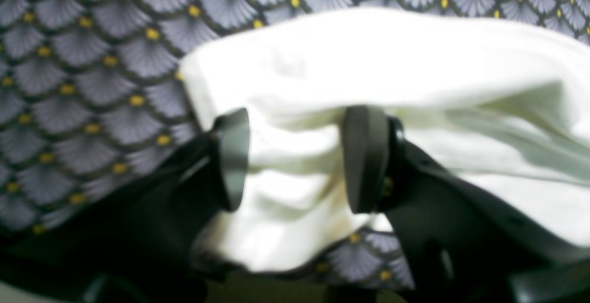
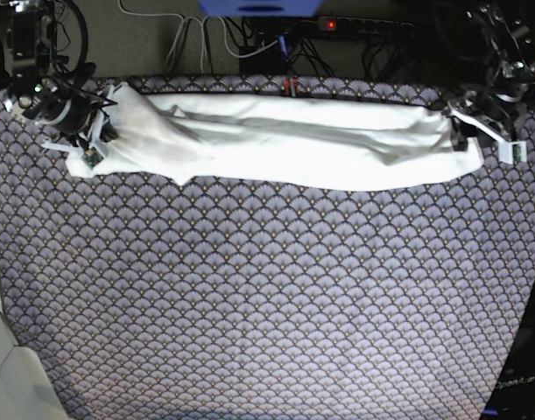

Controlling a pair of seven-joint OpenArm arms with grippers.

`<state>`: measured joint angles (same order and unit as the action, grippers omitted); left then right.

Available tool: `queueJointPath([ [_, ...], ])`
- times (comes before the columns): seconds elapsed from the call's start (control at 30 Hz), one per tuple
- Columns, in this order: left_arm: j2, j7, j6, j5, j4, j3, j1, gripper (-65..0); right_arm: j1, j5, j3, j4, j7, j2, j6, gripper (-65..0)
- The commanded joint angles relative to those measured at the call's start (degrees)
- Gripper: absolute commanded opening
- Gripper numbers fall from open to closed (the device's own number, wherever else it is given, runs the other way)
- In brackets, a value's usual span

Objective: Fold the T-shirt properly
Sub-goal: 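Regrasp the strip end with the left gripper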

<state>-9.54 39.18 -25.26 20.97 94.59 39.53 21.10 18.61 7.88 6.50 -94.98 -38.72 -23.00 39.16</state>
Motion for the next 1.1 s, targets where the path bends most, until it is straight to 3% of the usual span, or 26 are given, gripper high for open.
queueJointPath([
  [0.0, -1.0, -1.1, 0.2, 0.5, 0.3, 0.5, 0.0, -32.6, 0.2, 0.3, -0.5, 0.0, -1.0, -0.1, 0.8, -65.0],
  [0.3, -1.8, -1.1, -0.2, 0.5, -6.8, 0.6, -3.4, -32.6, -0.8, 0.3, -0.5, 0.1, -1.2, -0.1, 0.8, -65.0],
  [0.77, -1.2, -1.4, 0.2, 0.4, -7.5, -4.6, -5.0, -32.7, -1.0, 0.3, -0.5, 0.1, -1.1, -0.2, 0.8, -65.0],
  [0.93, -1.7, -1.4, -0.1, 0.4, -13.8, -4.5, -6.0, -33.2, -1.1, 0.3, -0.5, 0.1, -1.1, -0.2, 0.8, -65.0],
  [1.0, -1.8, -1.5, -0.3, 0.6, -16.1, -4.4, -6.2, -38.3, -1.1, 0.3, -0.5, 0.1, -1.1, -0.3, 0.8, -65.0],
  [1.07, -1.8, -1.5, -0.3, 0.7, -16.9, -4.4, -6.2, -49.9, -1.2, 0.3, -0.5, 0.1, -1.1, -0.3, 0.8, -65.0],
])
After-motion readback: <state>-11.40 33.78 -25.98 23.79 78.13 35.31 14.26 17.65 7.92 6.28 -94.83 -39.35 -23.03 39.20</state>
